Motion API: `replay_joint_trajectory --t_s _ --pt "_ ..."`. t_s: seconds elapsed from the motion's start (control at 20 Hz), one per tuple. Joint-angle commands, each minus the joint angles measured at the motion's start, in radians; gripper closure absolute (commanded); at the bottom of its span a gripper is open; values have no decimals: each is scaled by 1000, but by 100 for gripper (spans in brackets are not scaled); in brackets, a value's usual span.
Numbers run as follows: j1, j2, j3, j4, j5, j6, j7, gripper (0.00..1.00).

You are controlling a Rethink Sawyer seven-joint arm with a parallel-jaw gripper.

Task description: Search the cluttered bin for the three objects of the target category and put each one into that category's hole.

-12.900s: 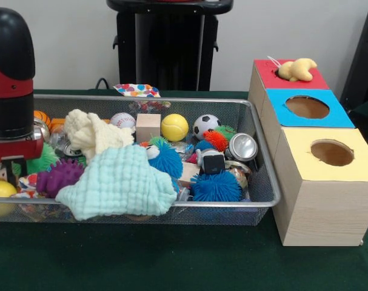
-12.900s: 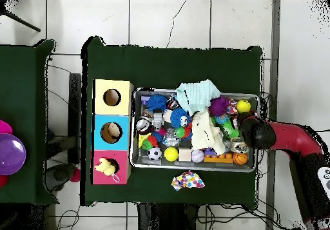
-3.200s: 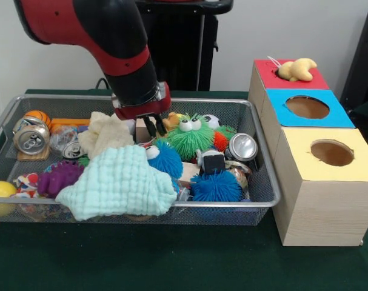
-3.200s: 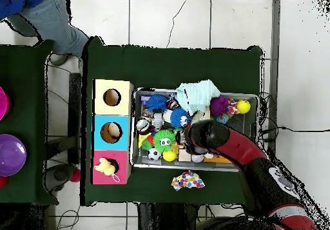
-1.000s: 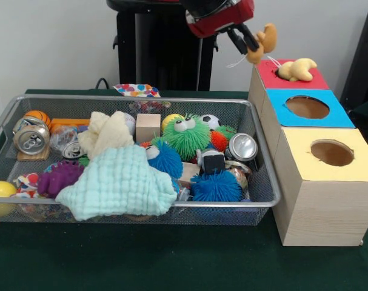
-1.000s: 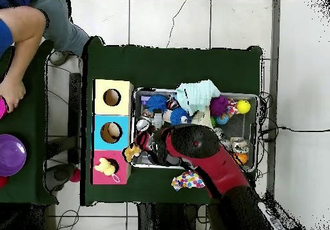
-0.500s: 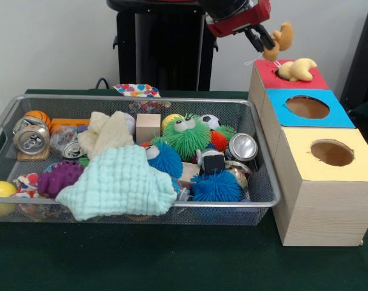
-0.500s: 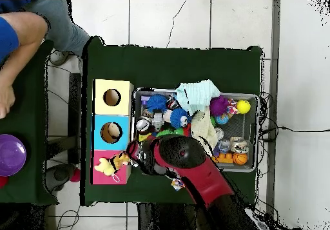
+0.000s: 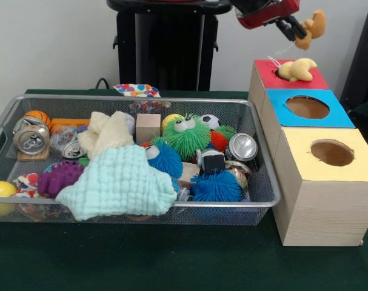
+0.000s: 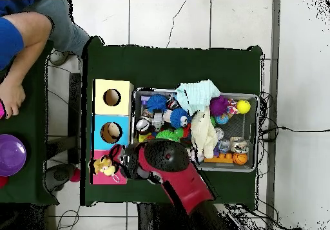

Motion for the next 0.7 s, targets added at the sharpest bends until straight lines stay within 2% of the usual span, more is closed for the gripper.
replay_joint_trajectory --t_s 0.05,0.2,0.3,0.35,0.4,0.55,0.7 --pt "48 -21 86 52 173 -100 -16 100" --pt "60 -3 75 32 177 -107 -17 100" --pt "60 13 75 18 187 -145 -42 100" --pt "58 32 62 -2 128 -168 -16 100" --pt "57 38 58 -7 114 -181 -13 100" --pt "46 38 74 8 125 -233 -42 100" --pt "25 51 96 14 98 -268 -50 100"
